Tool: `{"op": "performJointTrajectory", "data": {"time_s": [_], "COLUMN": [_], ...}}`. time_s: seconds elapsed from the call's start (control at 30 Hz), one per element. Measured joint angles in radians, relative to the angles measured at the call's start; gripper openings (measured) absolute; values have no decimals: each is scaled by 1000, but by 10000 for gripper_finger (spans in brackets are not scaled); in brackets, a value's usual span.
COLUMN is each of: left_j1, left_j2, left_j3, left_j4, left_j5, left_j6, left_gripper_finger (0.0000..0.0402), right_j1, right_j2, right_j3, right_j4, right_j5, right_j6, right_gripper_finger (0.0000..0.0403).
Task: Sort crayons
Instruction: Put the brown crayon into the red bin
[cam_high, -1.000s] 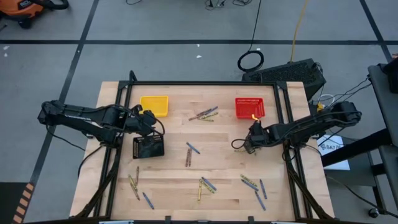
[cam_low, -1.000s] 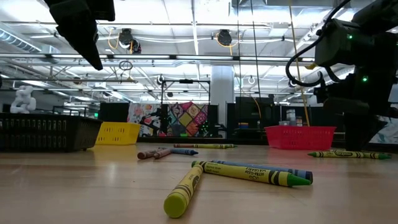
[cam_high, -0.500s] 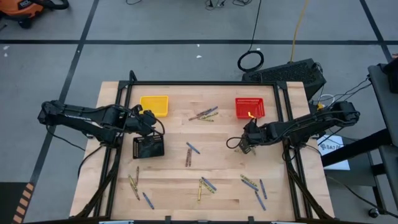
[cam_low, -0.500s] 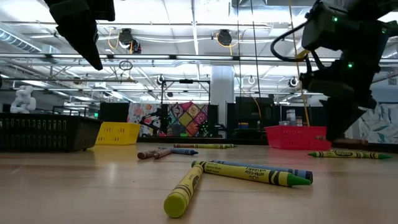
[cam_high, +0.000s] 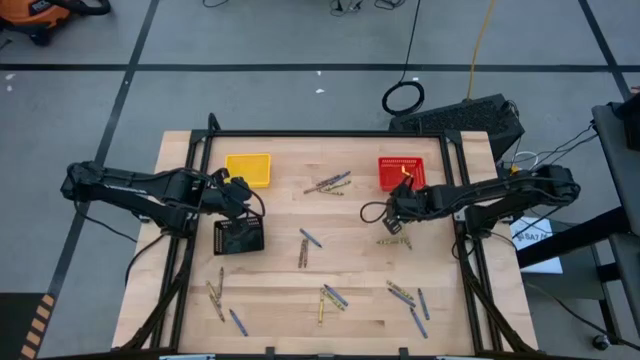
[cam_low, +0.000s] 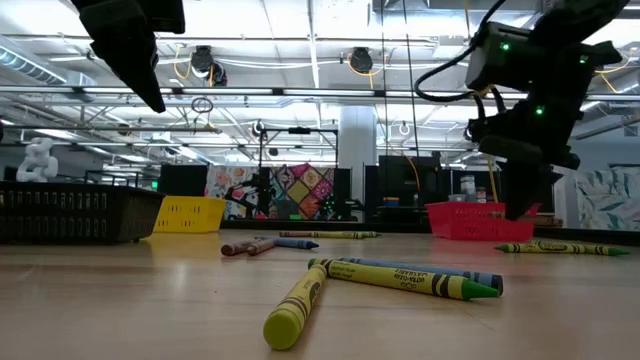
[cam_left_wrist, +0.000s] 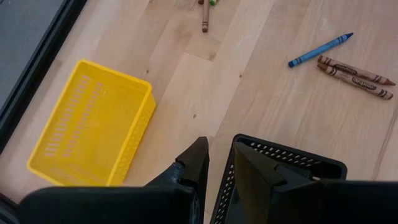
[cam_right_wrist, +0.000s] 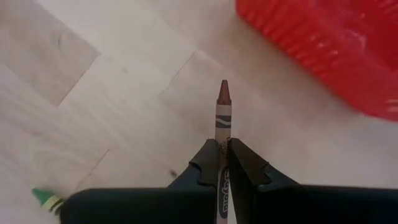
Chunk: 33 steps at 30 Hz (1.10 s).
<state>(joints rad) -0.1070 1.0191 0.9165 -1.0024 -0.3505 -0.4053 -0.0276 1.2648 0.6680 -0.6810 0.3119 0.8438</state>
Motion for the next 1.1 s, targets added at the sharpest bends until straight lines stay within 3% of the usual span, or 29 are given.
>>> {"op": "performJointTrajectory", "data": {"time_s": [0.37,0.9,1.1], "left_j1": [0,0,0], "left_j2": [0,0,0], "left_j3": [0,0,0], "left_j4": [0,0,0], "left_j5": [-32,-32,-32], "left_j6": [-4,-6,-6], "left_gripper_finger": [80,80,80], "right_j1": [-153,-432,-487], "right_j2": [-3,-4,3], "right_j3": [174,176,176], "right_j4": [-30,-38,-25], "right_j5": [3,-5,-75], "right_j6": [-279,-580,-721], "right_gripper_finger": [0,0,2]}}
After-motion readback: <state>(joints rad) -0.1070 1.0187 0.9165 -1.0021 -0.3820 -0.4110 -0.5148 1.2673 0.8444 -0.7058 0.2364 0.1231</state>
